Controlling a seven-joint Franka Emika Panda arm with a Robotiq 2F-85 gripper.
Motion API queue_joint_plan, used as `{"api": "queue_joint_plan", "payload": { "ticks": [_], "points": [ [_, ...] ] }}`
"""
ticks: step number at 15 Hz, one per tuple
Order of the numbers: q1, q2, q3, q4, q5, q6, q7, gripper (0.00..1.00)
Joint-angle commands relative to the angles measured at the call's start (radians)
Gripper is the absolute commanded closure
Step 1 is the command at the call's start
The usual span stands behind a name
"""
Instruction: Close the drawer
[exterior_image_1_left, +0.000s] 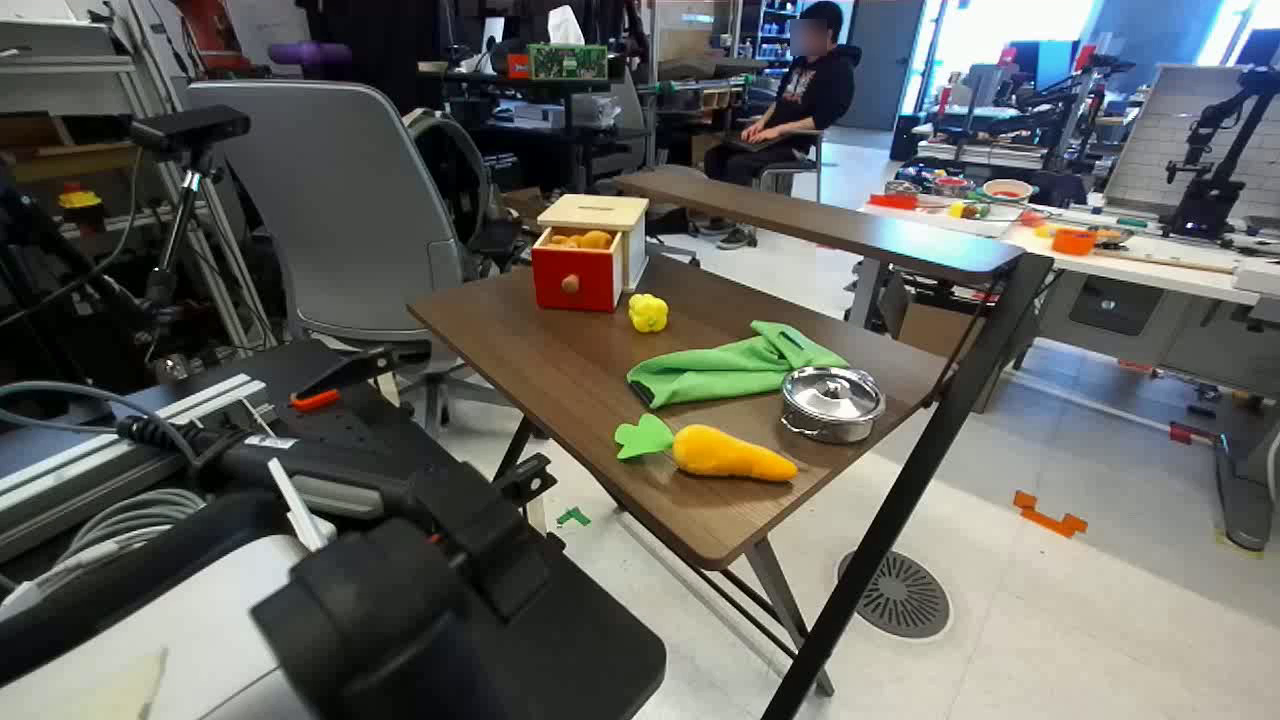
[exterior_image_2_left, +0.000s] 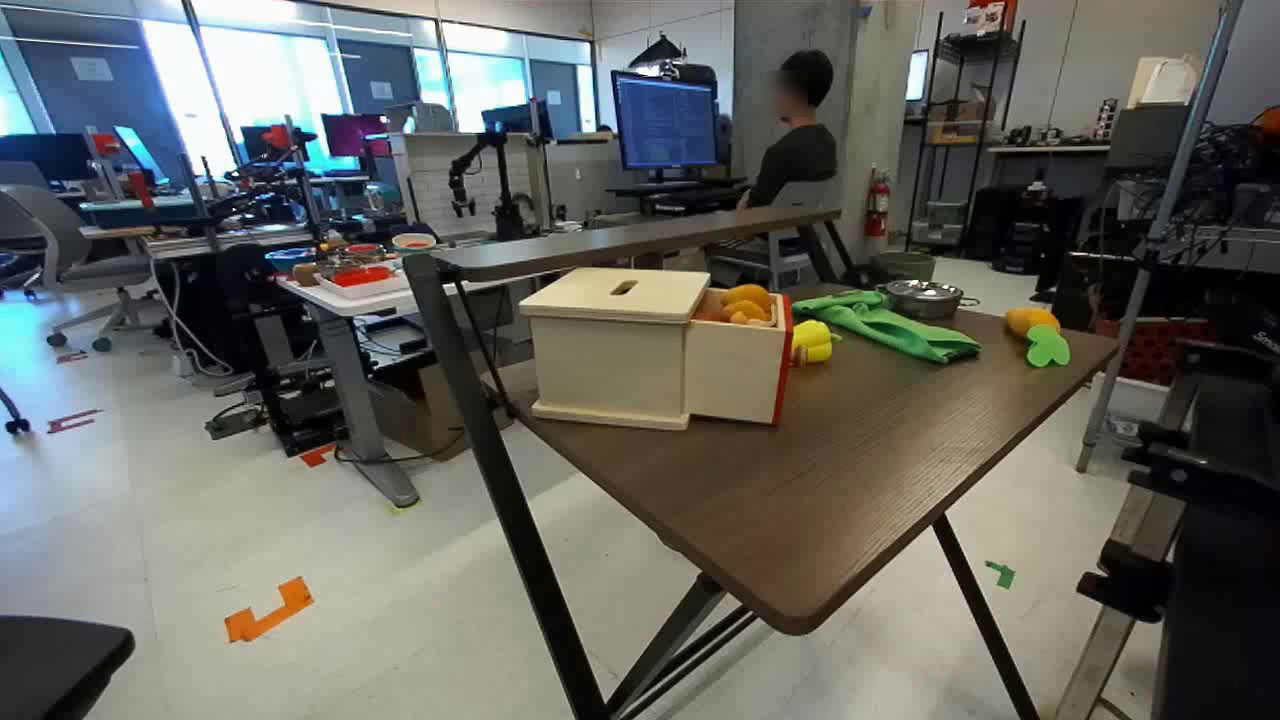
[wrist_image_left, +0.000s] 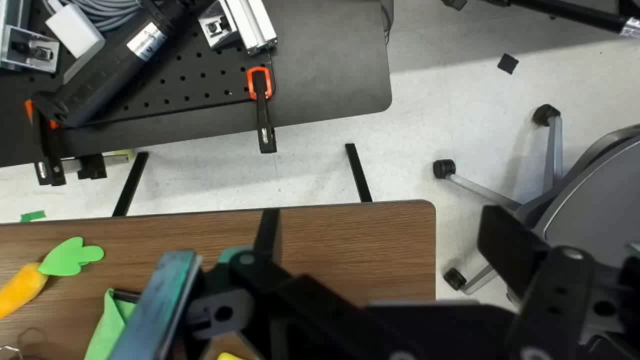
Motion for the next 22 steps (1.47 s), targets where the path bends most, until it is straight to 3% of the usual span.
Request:
{"api": "queue_joint_plan", "payload": {
  "ticks": [1,6,15,19,22],
  "points": [
    [0.003,0.0,-0.003,0.002,-0.001,-0.001,0.001,0.0],
    [-0.022,0.083,-0.015,0.017,-0.048,0.123,-0.009,0.0],
    [-0.011,0.395,-0.043,0.075,-0.299,0.458,-0.025,0.0],
    [0.007,0.49,-0.072,0.052,-0.407,0.654,-0.037,0.0],
    [0.003,0.547,-0.09,0.038,-0.399,0.814,-0.096,0.0]
  ]
}}
